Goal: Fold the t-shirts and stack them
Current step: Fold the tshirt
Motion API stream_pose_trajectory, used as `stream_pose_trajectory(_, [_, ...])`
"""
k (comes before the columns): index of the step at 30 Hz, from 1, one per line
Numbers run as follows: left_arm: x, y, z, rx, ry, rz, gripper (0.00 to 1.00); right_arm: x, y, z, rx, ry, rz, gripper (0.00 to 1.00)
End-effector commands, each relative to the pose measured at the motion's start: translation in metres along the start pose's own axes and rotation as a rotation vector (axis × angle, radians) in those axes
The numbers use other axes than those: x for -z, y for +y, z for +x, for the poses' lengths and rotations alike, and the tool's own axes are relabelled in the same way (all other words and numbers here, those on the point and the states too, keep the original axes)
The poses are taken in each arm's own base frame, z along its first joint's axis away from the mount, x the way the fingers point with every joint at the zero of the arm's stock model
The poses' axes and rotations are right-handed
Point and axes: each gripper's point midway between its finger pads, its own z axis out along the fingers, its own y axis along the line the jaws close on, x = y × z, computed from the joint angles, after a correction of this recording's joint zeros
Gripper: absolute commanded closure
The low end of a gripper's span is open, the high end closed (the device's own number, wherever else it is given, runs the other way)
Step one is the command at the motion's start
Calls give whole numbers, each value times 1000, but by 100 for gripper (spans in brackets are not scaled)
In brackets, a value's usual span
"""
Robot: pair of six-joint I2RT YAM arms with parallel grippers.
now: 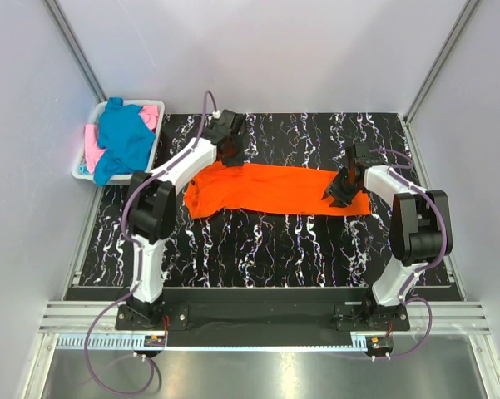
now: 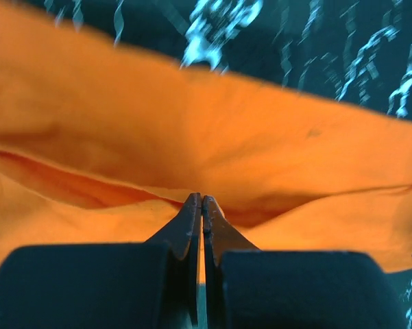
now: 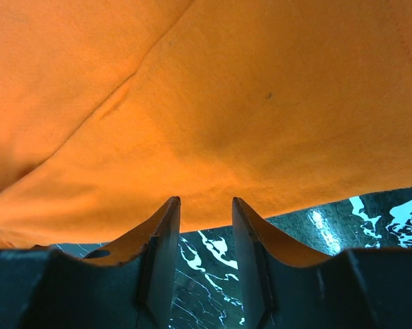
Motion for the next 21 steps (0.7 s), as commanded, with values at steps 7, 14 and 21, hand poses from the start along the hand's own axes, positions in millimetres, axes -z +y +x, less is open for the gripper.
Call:
stream_pose_trajectory(7, [-55,-7,6,-112,56,20,54,17,23,-19,13,-60,-76,57])
stream_pose_trajectory(14, [-27,16,0,-74,-66,-36,52,14,20,-16,16,-51,-66,57])
stream_pose_trajectory(21, [12,23,7,-51,-82,-22,52,6,13,-23,56,-54,-5,56])
